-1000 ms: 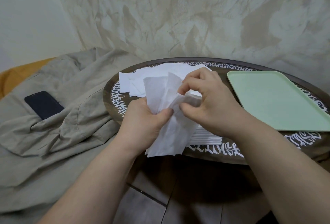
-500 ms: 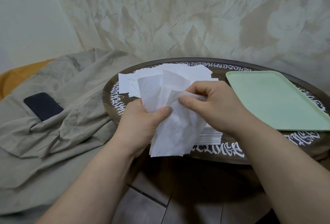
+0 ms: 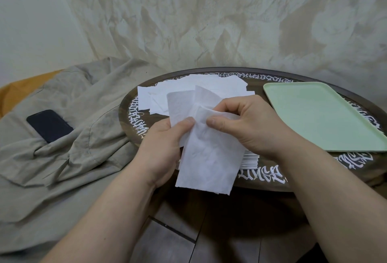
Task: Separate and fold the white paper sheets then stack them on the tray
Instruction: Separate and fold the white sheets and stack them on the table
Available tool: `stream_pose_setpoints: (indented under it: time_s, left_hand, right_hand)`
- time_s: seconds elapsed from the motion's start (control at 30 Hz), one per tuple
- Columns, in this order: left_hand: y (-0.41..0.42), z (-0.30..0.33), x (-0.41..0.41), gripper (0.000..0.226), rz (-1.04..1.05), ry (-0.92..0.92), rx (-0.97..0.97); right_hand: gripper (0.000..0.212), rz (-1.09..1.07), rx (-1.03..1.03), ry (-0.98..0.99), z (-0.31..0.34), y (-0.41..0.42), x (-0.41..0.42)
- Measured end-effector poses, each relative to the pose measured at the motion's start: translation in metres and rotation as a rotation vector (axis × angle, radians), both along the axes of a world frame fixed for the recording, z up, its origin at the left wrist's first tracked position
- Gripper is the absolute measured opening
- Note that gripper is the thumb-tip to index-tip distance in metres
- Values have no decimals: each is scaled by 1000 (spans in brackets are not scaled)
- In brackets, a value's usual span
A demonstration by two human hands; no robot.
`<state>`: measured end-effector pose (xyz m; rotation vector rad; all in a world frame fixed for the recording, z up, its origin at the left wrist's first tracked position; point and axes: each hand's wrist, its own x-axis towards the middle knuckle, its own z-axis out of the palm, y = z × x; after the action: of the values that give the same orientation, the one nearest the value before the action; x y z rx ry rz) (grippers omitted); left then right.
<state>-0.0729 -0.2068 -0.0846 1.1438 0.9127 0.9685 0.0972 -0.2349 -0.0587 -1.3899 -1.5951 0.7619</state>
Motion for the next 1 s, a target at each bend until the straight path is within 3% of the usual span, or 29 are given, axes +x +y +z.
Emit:
stream_pose_setpoints:
  time_s: [0.23, 0.4, 1.0]
  left_hand:
    - [-3, 7, 0, 25, -4, -71, -38]
    - [-2, 3, 1, 27, 1, 26, 0]
    - [3, -11, -1, 25, -75, -41, 148]
  right_hand:
    - [10, 103, -67, 101, 5, -5, 4]
    - [9, 33, -47, 54, 3, -1, 2]
    - [10, -32, -16, 77, 0, 1, 3]
